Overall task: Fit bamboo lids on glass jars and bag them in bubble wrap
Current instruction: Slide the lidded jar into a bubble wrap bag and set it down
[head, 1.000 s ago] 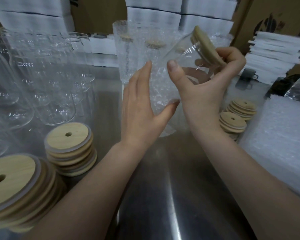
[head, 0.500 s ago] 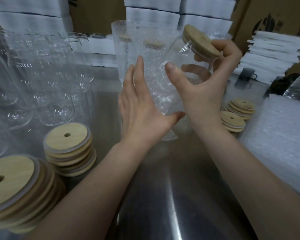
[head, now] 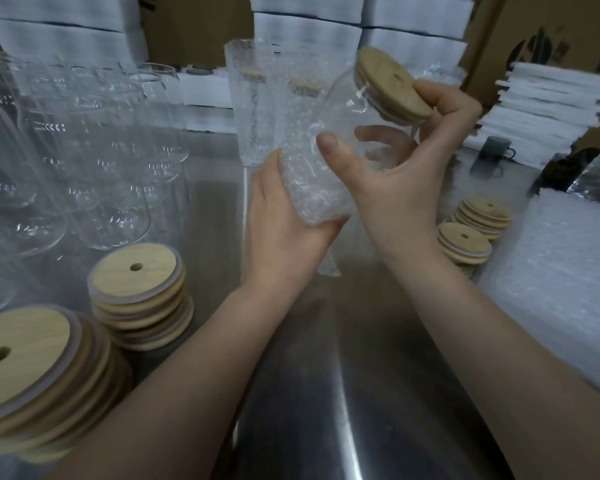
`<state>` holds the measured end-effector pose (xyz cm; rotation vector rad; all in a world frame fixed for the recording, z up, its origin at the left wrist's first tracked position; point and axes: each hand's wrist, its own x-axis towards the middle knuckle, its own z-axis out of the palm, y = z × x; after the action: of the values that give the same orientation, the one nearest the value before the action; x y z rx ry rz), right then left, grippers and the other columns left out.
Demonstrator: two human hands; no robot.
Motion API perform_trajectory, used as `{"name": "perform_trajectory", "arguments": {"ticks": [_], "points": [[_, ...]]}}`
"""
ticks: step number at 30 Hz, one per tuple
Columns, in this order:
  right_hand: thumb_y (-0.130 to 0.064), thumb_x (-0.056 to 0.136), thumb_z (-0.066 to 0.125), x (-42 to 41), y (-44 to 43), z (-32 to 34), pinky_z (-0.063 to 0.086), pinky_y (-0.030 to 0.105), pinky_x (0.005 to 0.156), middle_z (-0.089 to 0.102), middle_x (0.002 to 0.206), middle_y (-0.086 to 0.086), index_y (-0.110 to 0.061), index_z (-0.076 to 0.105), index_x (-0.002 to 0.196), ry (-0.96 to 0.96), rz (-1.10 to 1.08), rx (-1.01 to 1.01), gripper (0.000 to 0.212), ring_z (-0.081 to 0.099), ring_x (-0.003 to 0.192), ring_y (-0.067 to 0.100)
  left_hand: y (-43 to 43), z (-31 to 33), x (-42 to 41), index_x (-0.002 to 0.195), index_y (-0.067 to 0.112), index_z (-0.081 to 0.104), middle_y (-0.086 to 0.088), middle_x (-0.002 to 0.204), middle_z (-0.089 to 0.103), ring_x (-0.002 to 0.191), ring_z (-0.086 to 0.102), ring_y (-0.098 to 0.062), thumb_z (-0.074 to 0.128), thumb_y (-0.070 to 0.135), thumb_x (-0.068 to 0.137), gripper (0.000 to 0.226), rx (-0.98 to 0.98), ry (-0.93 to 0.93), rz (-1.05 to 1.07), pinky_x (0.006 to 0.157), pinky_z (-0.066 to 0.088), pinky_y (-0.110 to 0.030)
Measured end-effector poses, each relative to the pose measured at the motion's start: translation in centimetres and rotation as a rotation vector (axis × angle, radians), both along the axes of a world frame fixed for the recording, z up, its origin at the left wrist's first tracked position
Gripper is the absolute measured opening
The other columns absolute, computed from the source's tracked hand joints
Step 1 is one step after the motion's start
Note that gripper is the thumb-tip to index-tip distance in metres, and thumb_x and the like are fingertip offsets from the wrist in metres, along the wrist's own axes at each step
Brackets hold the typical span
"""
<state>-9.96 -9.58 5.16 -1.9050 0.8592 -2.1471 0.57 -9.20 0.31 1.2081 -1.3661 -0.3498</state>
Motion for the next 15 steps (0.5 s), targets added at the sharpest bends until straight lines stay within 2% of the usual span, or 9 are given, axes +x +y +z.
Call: {"name": "perform_trajectory", "arguments": {"ticks": [4, 7, 9, 13, 15], "points": [[-0.023, 0.071, 0.088, 0.19, 0.17, -0.09, 0.056, 0.040, 0.082, 0.041, 0.117, -0.002, -0.011, 0.032, 0.115, 0.088, -0.012, -0.028, 0.072, 0.058, 0.106, 0.028, 0.30, 0.17, 0.01, 0.135, 0.018, 0.044, 0.004, 0.128, 0.052, 0.118, 0.052, -0.007, 0.087, 0.042, 0.061, 0.089, -0.028, 0.051, -0.026, 0.094, 0.044, -0.017], [-0.026, 0.071, 0.087, 0.12, 0.28, 0.13, 0.055, 0.037, 0.083, 0.044, 0.116, -0.001, -0.012, 0.034, 0.115, 0.131, -0.014, -0.004, 0.070, 0.061, 0.105, 0.031, 0.51, 0.49, -0.04, 0.130, 0.020, 0.047, 0.006, 0.123, 0.056, 0.114, 0.056, -0.006, 0.088, 0.038, 0.063, 0.081, -0.034, 0.089, -0.050, 0.093, 0.050, -0.029], [-0.025, 0.072, 0.087, 0.15, 0.36, 0.20, 0.055, 0.038, 0.084, 0.046, 0.114, -0.004, -0.012, 0.035, 0.115, 0.159, -0.007, 0.018, 0.068, 0.061, 0.105, 0.028, 0.65, 0.74, -0.08, 0.130, 0.022, 0.048, 0.008, 0.123, 0.058, 0.114, 0.058, -0.004, 0.088, 0.036, 0.064, 0.079, -0.033, 0.131, -0.070, 0.094, 0.052, -0.032], [-0.024, 0.074, 0.085, 0.08, 0.45, 0.23, 0.054, 0.043, 0.086, 0.049, 0.113, 0.000, -0.009, 0.039, 0.115, 0.205, 0.004, 0.072, 0.062, 0.058, 0.108, 0.022, 0.70, 0.76, -0.01, 0.132, 0.025, 0.047, 0.012, 0.123, 0.062, 0.113, 0.060, -0.002, 0.089, 0.034, 0.064, 0.080, 0.001, 0.188, -0.098, 0.095, 0.052, -0.032], [-0.026, 0.077, 0.081, -0.06, 0.48, 0.29, 0.054, 0.042, 0.085, 0.050, 0.112, -0.001, -0.008, 0.042, 0.113, 0.229, 0.004, 0.094, 0.057, 0.059, 0.105, 0.022, 0.67, 0.80, 0.15, 0.129, 0.026, 0.049, 0.014, 0.117, 0.064, 0.107, 0.061, 0.003, 0.089, 0.034, 0.061, 0.079, 0.008, 0.219, -0.123, 0.090, 0.054, -0.025]]}}
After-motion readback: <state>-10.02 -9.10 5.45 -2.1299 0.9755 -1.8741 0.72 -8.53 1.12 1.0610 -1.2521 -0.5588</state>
